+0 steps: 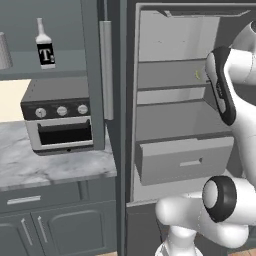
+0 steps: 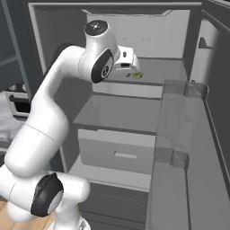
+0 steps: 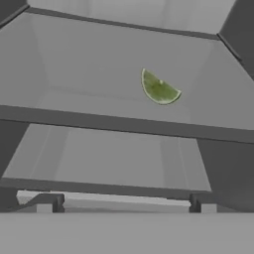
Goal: There is a bowl on the dining counter. Grab a lemon wedge from the fridge and place it in the bowl. Then get the liquor bottle and glass cup from the cabinet and place them next to the bowl.
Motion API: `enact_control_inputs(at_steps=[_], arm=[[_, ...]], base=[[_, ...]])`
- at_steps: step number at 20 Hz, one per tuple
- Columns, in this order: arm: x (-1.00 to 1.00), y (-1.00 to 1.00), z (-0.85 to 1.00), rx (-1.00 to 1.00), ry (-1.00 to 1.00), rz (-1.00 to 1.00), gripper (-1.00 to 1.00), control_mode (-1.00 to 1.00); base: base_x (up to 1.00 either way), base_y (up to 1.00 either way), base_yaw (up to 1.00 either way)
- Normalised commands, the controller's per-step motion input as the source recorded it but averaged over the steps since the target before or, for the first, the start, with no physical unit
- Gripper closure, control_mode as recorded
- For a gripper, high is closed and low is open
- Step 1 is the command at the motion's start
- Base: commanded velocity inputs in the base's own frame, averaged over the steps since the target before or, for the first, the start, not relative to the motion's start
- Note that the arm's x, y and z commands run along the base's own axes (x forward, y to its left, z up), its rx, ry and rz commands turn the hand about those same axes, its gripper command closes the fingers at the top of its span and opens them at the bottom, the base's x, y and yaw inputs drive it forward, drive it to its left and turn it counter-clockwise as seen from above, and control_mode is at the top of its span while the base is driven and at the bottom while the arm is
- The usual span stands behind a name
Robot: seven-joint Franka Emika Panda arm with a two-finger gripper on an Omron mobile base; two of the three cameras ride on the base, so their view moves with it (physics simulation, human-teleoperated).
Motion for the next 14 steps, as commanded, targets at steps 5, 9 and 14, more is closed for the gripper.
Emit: enact_control_inputs(at_steps=[5, 9, 14], arm=[[0.40, -0.40, 0.00, 0.00, -0.02, 0.03, -1.00, -1.00], [0.50, -0.21, 0.00, 0.00, -0.02, 0.10, -1.00, -1.00], [0.51, -0.14, 0.00, 0.00, -0.02, 0.12, -1.00, -1.00]], base=[[0.00, 0.00, 0.00], [0.00, 0.00, 0.00], [0.00, 0.00, 0.00]])
